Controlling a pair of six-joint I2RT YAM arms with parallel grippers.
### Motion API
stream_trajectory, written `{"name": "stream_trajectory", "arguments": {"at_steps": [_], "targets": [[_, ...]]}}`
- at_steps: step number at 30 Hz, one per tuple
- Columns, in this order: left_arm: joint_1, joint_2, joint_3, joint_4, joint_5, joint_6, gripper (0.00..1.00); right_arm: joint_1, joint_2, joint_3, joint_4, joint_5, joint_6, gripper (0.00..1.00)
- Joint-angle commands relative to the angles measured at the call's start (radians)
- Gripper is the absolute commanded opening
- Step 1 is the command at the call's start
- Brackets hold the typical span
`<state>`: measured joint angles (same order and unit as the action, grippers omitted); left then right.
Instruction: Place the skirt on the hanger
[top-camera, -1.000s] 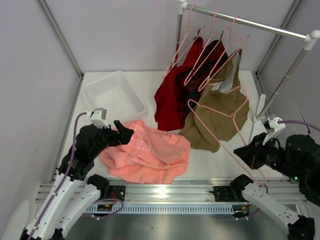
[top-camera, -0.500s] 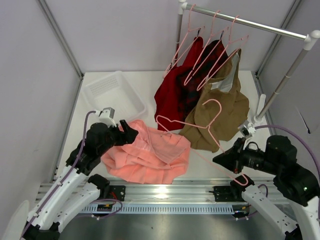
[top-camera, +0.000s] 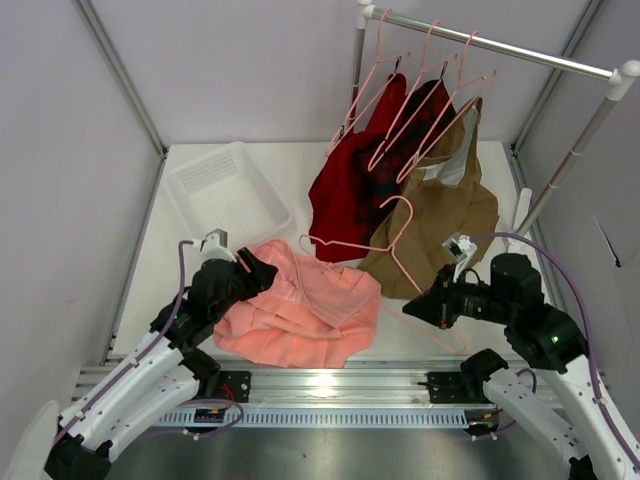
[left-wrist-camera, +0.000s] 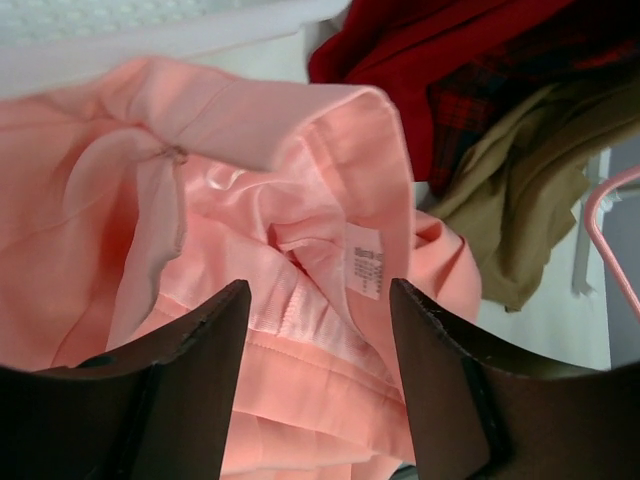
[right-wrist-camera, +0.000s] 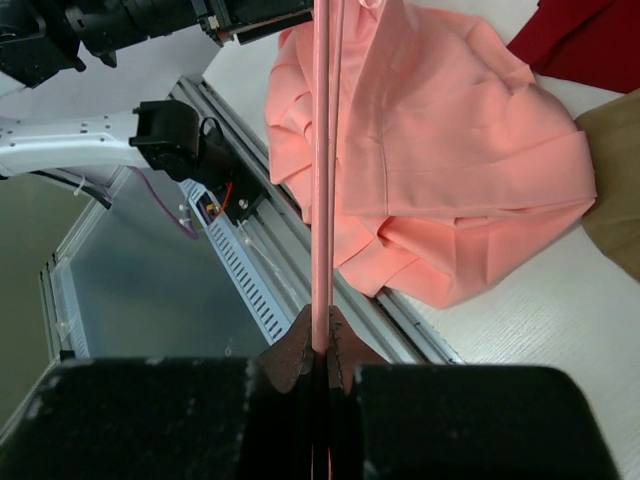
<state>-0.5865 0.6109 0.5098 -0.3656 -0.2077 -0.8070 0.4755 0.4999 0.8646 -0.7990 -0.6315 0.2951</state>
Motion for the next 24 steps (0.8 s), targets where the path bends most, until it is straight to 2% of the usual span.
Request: {"name": "stream_trajectory", "arguments": {"at_steps": [1,3,7,14,22,24], "targets": [[-0.015,0.029,-0.043,0.100,-0.082,-0.112,0.63,0.046,0.048,0.000,0.075,0.076,-0.019,0.00],[-0.021,0.050,-0.059,0.111,-0.107,-0.138,0.62,0.070,0.083,0.011,0.070,0.148,-0.031,0.00],[-0.024,0.040,-0.097,0.137,-0.191,-0.208,0.61,0.129,0.109,-0.013,0.133,0.188,-0.011,0.00],[-0.039,0.032,-0.227,0.263,-0.280,-0.448,0.58,0.175,0.147,-0.030,0.175,0.262,-0.008,0.00],[-0.047,0.069,-0.274,0.394,-0.338,-0.463,0.55,0.181,0.170,-0.039,0.237,0.276,0.022,0.00],[-0.047,0.064,-0.304,0.430,-0.360,-0.489,0.50,0.184,0.175,-0.056,0.259,0.265,0.035,0.00]]}}
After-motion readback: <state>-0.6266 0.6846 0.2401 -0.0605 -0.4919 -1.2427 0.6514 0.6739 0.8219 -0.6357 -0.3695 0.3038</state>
